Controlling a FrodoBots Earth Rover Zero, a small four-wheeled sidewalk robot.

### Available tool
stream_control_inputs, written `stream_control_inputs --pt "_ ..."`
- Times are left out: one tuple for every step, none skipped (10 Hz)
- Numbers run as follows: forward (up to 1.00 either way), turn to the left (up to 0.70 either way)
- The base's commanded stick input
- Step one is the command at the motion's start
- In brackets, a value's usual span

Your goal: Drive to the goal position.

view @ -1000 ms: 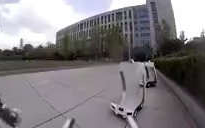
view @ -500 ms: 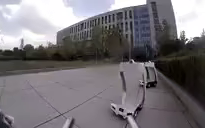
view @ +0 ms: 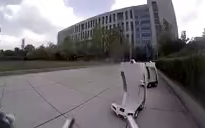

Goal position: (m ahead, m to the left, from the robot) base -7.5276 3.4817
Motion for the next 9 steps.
stream_control_inputs --pt "0.0 0.68" --pt "0.0 0.68" --pt "0.0 0.68" --pt "0.0 0.68" --pt "0.0 0.68" --pt "0.0 0.68" --pt "0.0 0.68" --pt "0.0 0.68" --pt "0.0 0.68"
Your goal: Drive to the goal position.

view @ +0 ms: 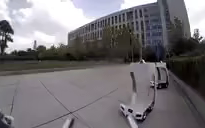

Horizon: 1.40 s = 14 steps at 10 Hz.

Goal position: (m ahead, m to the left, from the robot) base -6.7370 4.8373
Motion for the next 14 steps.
stream_control_inputs --pt "0.0 0.68" --pt "0.0 0.68" --pt "0.0 0.68" --pt "0.0 0.68" --pt "0.0 0.68" --pt "0.0 0.68" --pt "0.0 0.68" --pt "0.0 0.68" --pt "0.0 0.68" --pt "0.0 0.68" --pt "0.0 0.68" --pt "0.0 0.68" --pt "0.0 0.68" --pt "0.0 0.68"
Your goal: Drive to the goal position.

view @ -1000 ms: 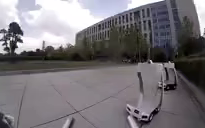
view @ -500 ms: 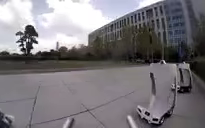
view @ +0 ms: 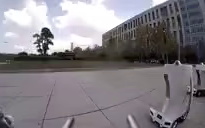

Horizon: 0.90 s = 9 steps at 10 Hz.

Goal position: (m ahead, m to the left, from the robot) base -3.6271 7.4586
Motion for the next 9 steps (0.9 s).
stream_control_inputs --pt "0.0 0.68" --pt "0.0 0.68" --pt "0.0 0.68" --pt "0.0 0.68" --pt "0.0 0.68" --pt "0.0 0.68" --pt "0.0 0.68" --pt "0.0 0.68" --pt "0.0 0.68"
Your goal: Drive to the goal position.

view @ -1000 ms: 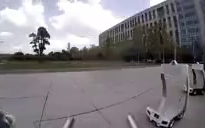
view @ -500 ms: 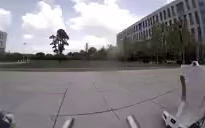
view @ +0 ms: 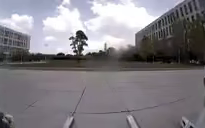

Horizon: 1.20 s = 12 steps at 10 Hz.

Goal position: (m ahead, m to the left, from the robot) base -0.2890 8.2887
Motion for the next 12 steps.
stream_control_inputs --pt "0.0 0.68" --pt "0.0 0.68" --pt "0.0 0.68" --pt "0.0 0.68" --pt "0.0 0.68" --pt "0.0 0.68" --pt "0.0 0.59" --pt "0.0 0.0" --pt "0.0 0.0" --pt "0.0 0.0" --pt "0.0 0.0" --pt "0.0 0.0"
